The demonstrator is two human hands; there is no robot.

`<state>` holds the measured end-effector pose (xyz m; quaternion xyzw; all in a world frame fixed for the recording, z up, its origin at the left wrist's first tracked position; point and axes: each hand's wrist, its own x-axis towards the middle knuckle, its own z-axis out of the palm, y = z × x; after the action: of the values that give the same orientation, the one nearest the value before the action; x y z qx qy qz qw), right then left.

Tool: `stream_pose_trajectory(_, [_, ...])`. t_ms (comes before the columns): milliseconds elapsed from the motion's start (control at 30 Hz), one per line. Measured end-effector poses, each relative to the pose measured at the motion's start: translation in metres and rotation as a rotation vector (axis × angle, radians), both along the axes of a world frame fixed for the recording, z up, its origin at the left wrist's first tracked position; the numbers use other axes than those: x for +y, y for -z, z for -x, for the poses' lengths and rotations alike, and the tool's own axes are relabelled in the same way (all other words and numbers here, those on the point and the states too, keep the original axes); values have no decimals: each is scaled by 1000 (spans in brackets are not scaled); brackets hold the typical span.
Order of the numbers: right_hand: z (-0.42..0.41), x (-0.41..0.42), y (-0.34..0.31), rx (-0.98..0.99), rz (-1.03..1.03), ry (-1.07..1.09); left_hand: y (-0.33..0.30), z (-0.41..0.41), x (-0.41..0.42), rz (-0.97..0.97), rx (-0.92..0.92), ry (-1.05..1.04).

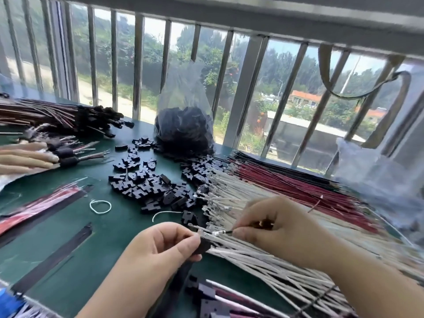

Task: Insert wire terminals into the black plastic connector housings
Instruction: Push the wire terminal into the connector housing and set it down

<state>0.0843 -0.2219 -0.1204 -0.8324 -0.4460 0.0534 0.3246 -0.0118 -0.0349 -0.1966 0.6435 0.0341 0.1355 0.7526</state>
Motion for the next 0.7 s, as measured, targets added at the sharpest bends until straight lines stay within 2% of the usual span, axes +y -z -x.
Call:
stream_pose_trajectory(233, [5, -6, 7, 58, -35, -72, 3, 0, 1, -36, 19, -34])
stream_pose_trajectory(400, [4, -3, 10, -27, -37, 8, 5, -1, 1, -47, 12, -54])
stream_pose_trajectory(467, [-11, -2, 9, -231, -90, 178, 3, 0, 1, -40, 0, -53])
stream_pose_trajectory(533, [-36, -1, 2, -552, -159, 399, 2, 0, 0, -44, -4, -49])
stream_pose_trajectory(600, [-67, 2, -5, -765, -140, 556, 0, 0, -1, -38, -2, -42])
stream_pose_trajectory(633, [-83, 3, -7, -788, -78, 602, 0, 1, -1, -34, -3, -39])
stream_pose_trajectory(700, [-112, 6, -4, -661, 90, 654, -1, 1, -1, -34, 4, -38])
